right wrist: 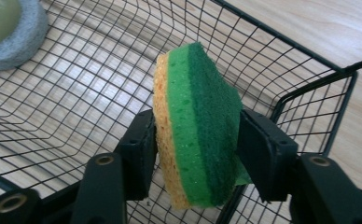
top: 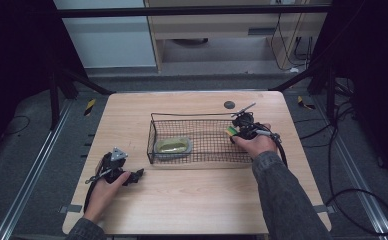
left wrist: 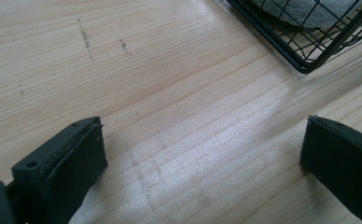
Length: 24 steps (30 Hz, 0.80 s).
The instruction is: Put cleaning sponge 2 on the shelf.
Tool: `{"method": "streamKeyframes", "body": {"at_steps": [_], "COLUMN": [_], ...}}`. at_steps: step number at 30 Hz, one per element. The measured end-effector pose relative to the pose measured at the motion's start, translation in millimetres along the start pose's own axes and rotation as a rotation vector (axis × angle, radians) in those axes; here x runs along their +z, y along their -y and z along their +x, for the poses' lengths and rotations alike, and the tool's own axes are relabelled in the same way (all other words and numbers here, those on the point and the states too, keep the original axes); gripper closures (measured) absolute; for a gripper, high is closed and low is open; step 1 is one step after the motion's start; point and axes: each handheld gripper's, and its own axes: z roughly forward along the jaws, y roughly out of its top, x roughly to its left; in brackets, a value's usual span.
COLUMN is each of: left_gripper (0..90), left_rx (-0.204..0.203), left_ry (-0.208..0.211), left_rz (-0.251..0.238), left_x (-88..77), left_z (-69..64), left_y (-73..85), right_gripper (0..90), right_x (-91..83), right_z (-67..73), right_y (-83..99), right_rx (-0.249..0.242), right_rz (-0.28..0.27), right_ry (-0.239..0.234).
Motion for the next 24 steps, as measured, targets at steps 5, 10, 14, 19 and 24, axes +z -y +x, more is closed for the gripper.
{"method": "streamKeyframes", "body": {"at_steps": [5, 10, 14, 19, 24], "left_gripper": [0.0, 0.0, 0.0, 0.0, 0.0], "left_rx": [0.0, 0.004, 0.005, 0.005, 0.005], "left_ry": [0.0, 0.0, 0.0, 0.0, 0.0], "left_rz": [0.0, 0.001, 0.002, 0.002, 0.002], "left_x": [0.0, 0.0, -0.1, -0.1, -0.1], "left_z": [0.0, 0.3, 0.3, 0.4, 0.4], "left_y": [0.0, -0.1, -0.1, -0.2, -0.2], "right_gripper": [42.1, 37.8, 36.1, 35.6, 35.2], "right_x": [-0.3, -4.1, -5.5, -7.2, -9.2], "right_z": [2.7, 6.5, 8.0, 6.8, 4.0], "right_y": [1.6, 3.1, 3.7, 4.1, 5.1], "right_rx": [0.009, 0.003, 0.001, 0.004, 0.011], "right_rz": [-0.002, -0.018, -0.02, -0.03, -0.036], "right_ry": [-0.021, -0.034, -0.035, -0.028, -0.021]}}
